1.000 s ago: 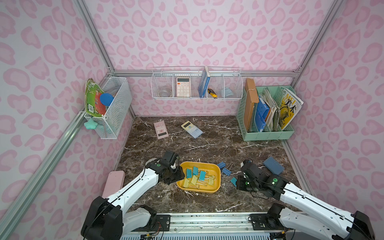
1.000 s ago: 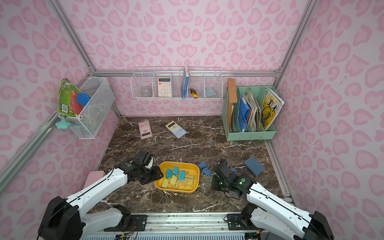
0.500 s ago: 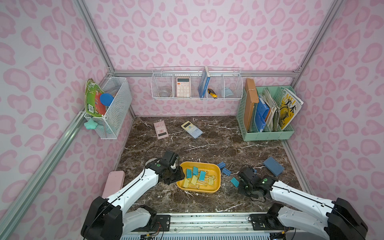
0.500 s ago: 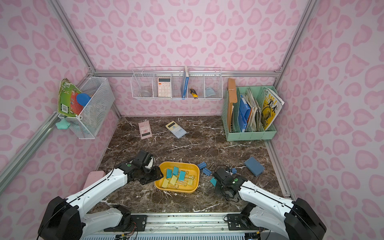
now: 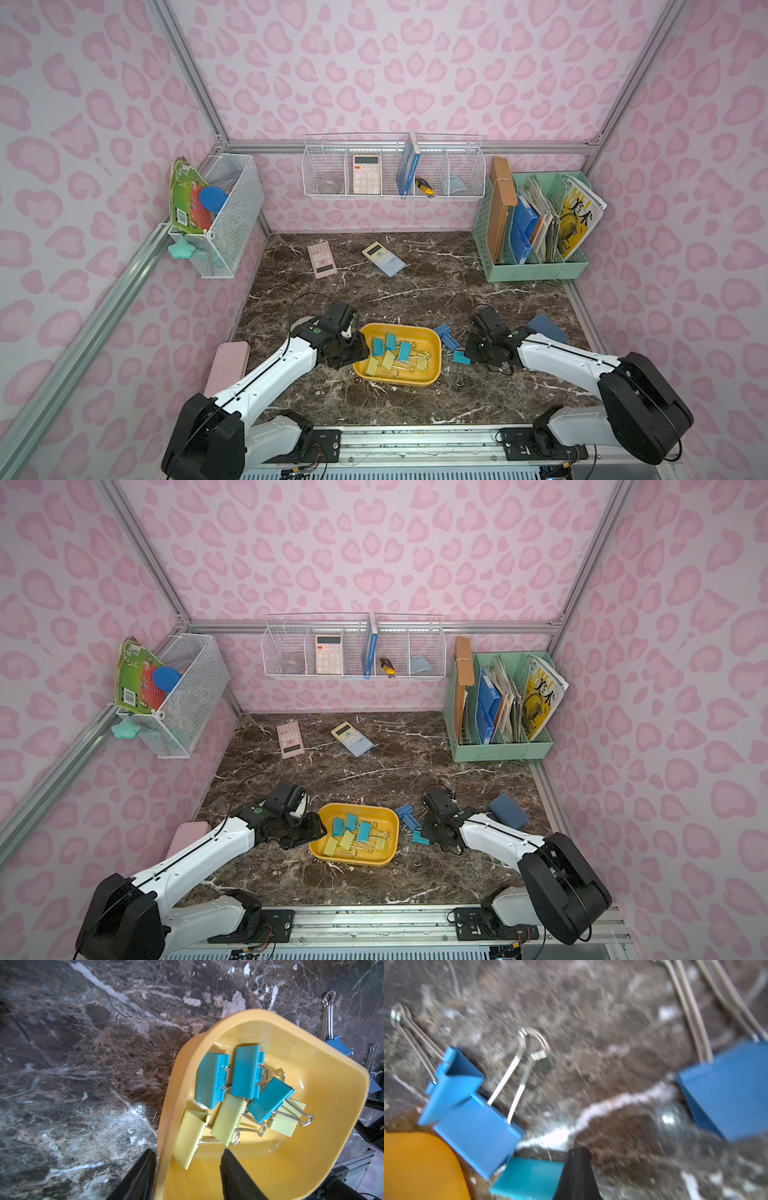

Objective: Put the binder clips in the storage box
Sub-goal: Adjust the binder clip at the center of the board, then pick up the binder clip at the center of the board.

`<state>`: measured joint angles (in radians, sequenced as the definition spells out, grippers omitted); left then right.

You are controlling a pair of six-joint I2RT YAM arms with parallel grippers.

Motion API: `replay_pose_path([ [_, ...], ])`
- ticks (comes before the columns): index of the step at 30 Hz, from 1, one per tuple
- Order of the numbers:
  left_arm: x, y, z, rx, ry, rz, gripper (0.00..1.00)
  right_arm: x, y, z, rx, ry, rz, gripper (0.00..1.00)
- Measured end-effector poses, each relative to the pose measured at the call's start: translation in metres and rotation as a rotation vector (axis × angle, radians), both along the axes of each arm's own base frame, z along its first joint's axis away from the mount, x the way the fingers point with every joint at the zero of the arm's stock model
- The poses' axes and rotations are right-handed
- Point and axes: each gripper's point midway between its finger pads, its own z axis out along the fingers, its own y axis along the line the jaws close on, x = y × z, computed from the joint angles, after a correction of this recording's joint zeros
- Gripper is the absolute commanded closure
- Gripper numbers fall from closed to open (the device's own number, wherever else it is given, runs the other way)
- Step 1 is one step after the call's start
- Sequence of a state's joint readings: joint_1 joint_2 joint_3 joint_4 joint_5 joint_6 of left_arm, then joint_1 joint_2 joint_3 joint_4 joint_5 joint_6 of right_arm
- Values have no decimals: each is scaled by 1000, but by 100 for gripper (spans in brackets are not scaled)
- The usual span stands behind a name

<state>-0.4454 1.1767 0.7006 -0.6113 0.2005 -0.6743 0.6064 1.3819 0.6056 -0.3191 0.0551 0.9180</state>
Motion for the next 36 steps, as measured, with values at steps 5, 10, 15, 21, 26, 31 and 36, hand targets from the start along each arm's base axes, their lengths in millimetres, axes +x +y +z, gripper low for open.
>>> replay_pose_path([
  [5, 0, 0, 0, 0, 1, 0, 45, -1, -5, 11, -8, -38, 13, 49],
  [10, 0, 0, 0, -1, 0, 0, 45, -17, -2, 34, 43, -120, 44, 22],
  [15, 0, -1, 1, -4, -3, -1, 45, -33, 31, 38, 76, -121, 138, 22],
  [21, 0, -1, 2, -9, -8, -2, 45, -31, 39, 19, -16, -81, 141, 30],
  [26, -1, -1, 4, -13, -14, -2, 45, -29, 35, 12, -75, -79, 129, 30],
  [31, -1, -1, 3, -12, -13, -2, 45, -28, 35, 4, -107, -70, 133, 32],
  [36, -1, -1, 3, -13, -13, -2, 45, -26, 38, 1, -134, -73, 134, 40],
])
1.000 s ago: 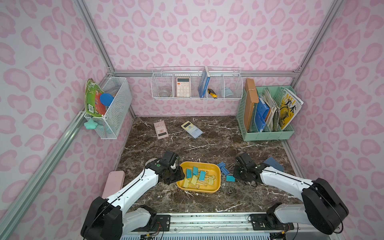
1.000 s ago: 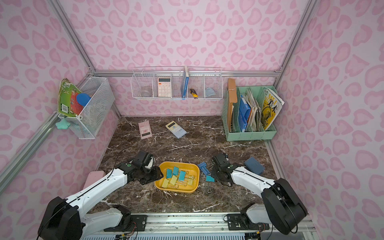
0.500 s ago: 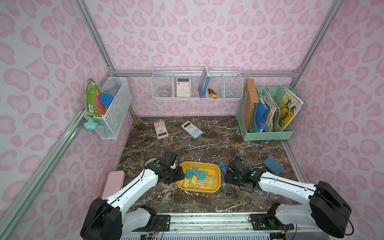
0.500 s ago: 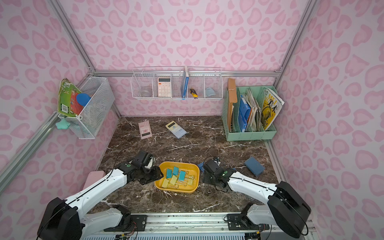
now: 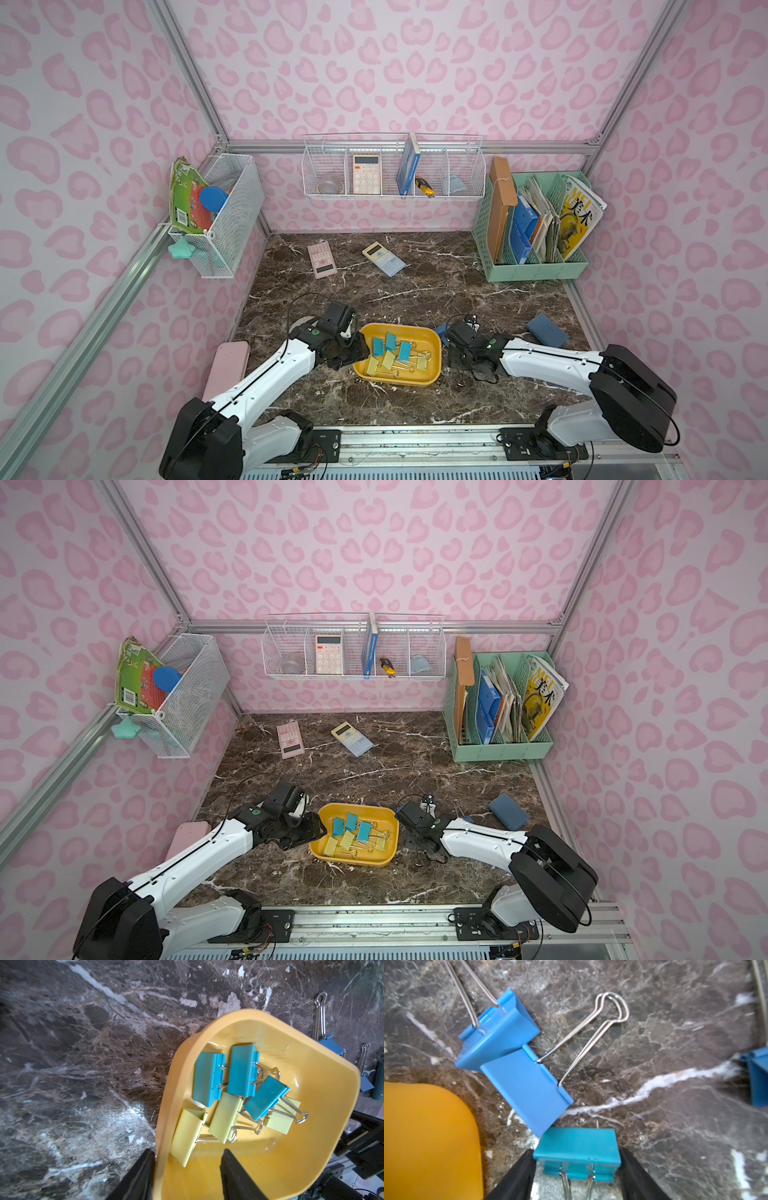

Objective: Put the binder clips in the storage box
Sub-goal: Pick up the binder clip at the center of the board, then place the binder clip in the storage box.

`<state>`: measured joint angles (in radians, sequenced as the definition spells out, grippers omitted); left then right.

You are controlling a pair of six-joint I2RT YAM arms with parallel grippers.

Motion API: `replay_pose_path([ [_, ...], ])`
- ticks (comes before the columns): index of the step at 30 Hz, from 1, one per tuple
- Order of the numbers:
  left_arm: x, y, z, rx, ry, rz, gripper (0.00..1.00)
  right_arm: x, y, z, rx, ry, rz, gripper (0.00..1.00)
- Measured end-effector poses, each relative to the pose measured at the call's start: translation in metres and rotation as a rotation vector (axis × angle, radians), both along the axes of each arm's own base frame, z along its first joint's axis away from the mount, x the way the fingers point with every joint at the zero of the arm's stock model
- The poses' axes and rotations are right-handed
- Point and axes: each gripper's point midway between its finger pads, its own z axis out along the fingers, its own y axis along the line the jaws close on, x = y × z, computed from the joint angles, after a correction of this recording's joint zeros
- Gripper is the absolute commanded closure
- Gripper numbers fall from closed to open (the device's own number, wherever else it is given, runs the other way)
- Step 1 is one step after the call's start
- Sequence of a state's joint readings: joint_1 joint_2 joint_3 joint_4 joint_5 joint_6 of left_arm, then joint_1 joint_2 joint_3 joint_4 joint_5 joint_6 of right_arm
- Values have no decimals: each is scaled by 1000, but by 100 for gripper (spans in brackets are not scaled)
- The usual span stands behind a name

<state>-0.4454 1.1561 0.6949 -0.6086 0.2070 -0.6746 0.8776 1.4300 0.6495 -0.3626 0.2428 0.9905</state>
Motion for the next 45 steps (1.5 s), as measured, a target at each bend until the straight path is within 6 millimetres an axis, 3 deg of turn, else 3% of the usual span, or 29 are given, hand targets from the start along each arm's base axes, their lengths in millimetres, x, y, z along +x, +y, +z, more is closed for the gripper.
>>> replay_pose_path([
  [6, 0, 0, 0, 1, 2, 0, 45, 6, -1, -1, -30, -16, -10, 51],
  [10, 0, 0, 0, 0, 2, -1, 45, 7, -4, 6, -69, -19, -17, 53],
  [16, 0, 0, -1, 2, 6, -1, 45, 19, 7, 64, -74, -129, 16, 55],
  [21, 0, 0, -3, 5, 11, 0, 45, 22, 42, 110, -50, -232, 196, 58],
  [26, -1, 0, -4, 6, 14, 0, 45, 22, 91, 129, -1, -311, 481, 57],
  [33, 0, 1, -4, 9, 13, 1, 45, 14, 147, 122, 7, -363, 858, 57],
  [36, -1, 1, -4, 11, 15, 1, 45, 9, 161, 112, 9, -356, 971, 57],
  [39, -1, 2, -5, 14, 16, 3, 45, 1, 165, 92, -4, -319, 1058, 55],
  [45, -1, 2, -7, 19, 26, 3, 45, -10, 151, 53, -76, -244, 1152, 50],
])
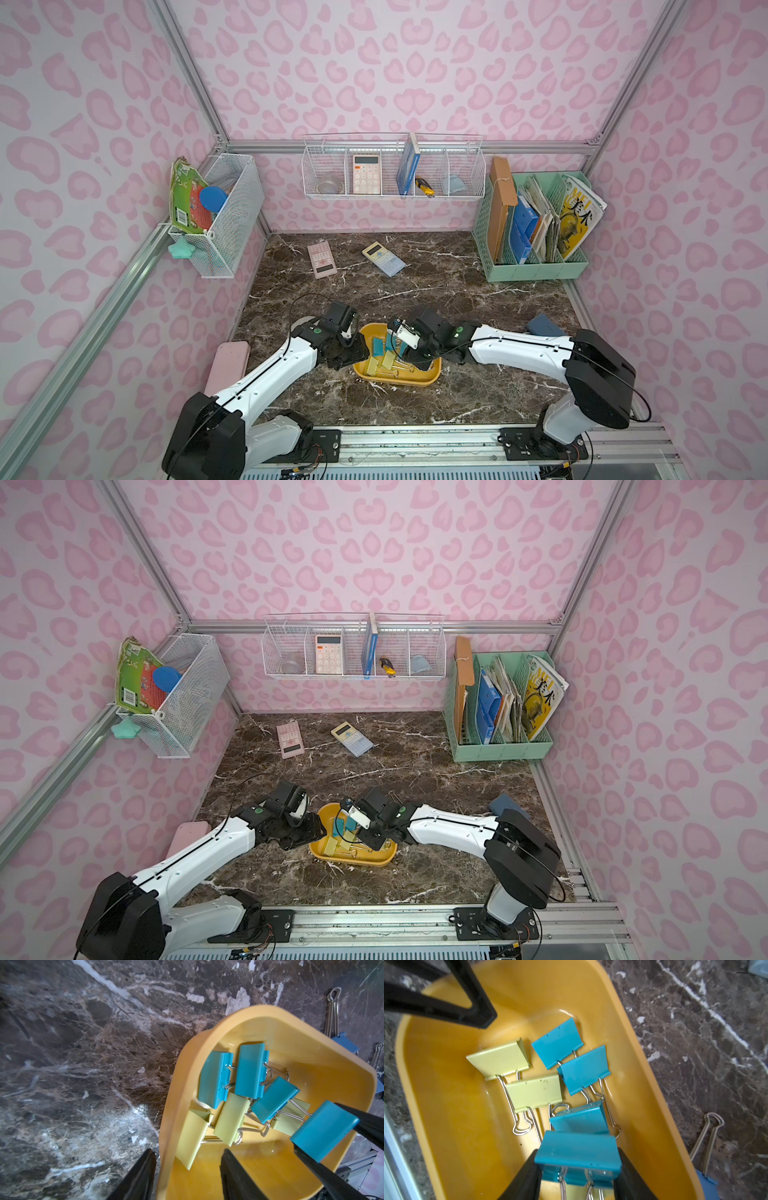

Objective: Put the binder clips in the storage box
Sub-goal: Place the binder clip in the storage box, then adjust the binder clip at the center of the board.

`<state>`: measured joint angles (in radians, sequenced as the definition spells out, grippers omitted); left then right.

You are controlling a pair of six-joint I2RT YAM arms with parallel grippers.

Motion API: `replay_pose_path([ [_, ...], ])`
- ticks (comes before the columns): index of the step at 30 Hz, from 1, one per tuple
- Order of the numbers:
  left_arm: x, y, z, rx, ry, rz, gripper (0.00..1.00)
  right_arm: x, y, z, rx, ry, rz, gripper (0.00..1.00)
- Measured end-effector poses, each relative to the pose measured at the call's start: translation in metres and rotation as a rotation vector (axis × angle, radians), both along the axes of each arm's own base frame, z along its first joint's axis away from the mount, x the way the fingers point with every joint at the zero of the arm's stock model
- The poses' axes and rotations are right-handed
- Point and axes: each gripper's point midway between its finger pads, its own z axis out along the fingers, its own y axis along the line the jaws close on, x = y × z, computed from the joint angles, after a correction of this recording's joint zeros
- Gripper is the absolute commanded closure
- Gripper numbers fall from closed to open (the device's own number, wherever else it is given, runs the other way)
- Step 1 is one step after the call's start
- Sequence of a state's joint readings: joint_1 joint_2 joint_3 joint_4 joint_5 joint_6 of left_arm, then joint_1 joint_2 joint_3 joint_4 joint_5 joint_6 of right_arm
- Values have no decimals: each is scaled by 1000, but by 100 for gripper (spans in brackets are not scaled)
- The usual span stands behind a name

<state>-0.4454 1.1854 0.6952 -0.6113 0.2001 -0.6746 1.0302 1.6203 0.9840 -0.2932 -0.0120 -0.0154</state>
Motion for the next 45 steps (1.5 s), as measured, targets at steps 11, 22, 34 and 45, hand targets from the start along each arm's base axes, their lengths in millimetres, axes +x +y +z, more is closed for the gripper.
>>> replay_pose_path([
  [11, 1, 0, -2, 6, 7, 1, 45, 16, -15, 5, -6, -37, -1, 25],
  [22, 1, 0, -1, 6, 7, 0, 45, 88, -120, 99, 321, -74, -613, 32],
  [34, 1, -1, -1, -2, 7, -2, 45, 40, -256, 32, 260, 128, -1296, 73],
  [45, 1, -3, 2, -14, -2, -5, 45, 21, -286, -29, 113, 259, -1467, 75],
])
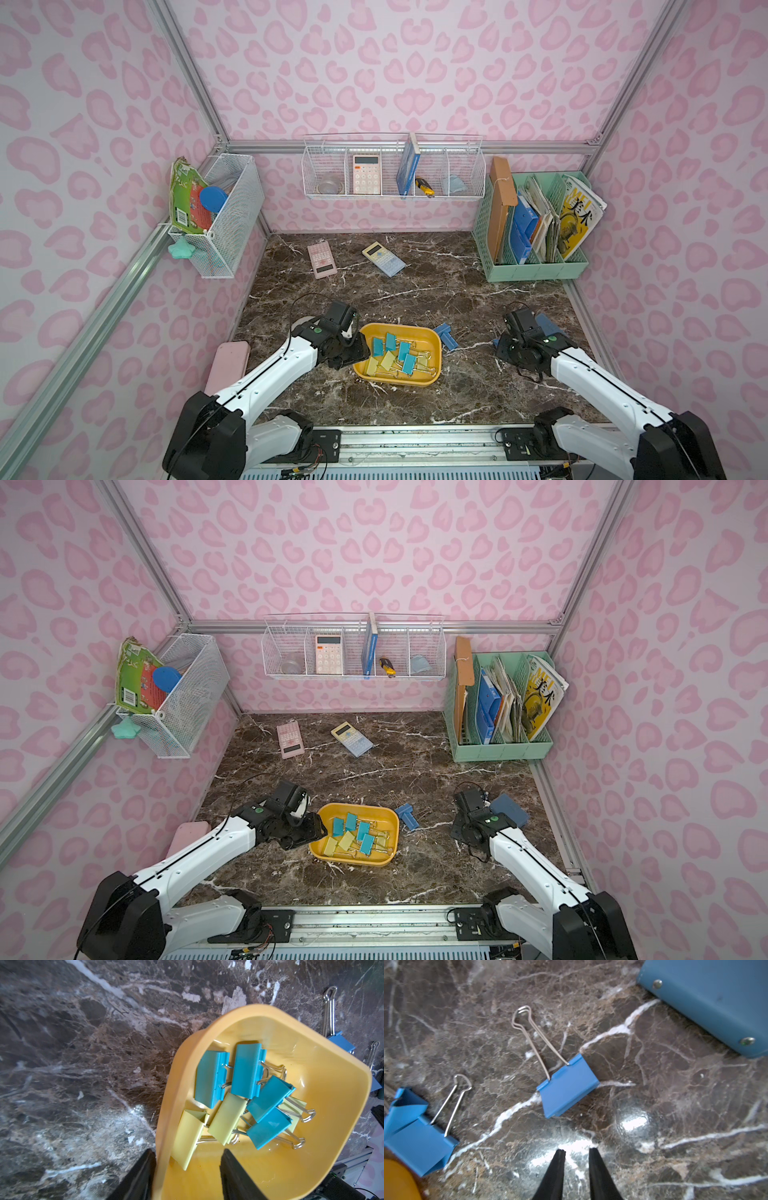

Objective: Put the binder clips in the storage box
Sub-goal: Adjust the binder clip at the center of the board.

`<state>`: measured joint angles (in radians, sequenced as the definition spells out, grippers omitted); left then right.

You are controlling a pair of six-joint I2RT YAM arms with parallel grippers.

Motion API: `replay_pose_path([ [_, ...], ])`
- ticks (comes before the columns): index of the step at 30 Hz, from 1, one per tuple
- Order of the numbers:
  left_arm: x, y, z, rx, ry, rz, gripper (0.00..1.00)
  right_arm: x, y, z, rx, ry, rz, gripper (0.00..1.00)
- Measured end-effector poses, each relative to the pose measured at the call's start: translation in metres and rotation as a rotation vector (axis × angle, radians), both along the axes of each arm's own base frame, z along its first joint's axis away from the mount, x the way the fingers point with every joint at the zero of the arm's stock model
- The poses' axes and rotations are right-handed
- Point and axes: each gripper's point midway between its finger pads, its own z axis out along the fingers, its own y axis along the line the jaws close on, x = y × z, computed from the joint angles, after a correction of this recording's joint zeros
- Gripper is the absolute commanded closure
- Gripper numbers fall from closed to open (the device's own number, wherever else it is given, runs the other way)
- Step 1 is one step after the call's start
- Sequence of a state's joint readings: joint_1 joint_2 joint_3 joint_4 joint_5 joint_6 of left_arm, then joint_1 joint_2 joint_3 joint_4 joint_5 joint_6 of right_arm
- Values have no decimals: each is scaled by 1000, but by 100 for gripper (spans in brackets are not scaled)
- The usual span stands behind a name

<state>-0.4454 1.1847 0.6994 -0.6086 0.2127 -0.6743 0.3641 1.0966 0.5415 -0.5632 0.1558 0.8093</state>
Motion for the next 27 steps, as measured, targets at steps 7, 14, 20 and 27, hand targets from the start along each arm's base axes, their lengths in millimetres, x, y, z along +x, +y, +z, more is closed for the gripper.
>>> replay_pose_path([
  [7, 0, 0, 0, 0, 0, 0, 45, 13, -9, -27, -28, 68, -15, 75],
  [14, 0, 0, 0, 1, 1, 0, 45, 70, 9, -24, -11, 22, 46, 71],
  [20, -1, 1, -2, 5, 9, 0, 45, 96, 30, -8, 30, -46, 115, 57],
  [27, 0, 0, -5, 11, 19, -3, 45, 83, 30, 14, -20, -117, 200, 22],
])
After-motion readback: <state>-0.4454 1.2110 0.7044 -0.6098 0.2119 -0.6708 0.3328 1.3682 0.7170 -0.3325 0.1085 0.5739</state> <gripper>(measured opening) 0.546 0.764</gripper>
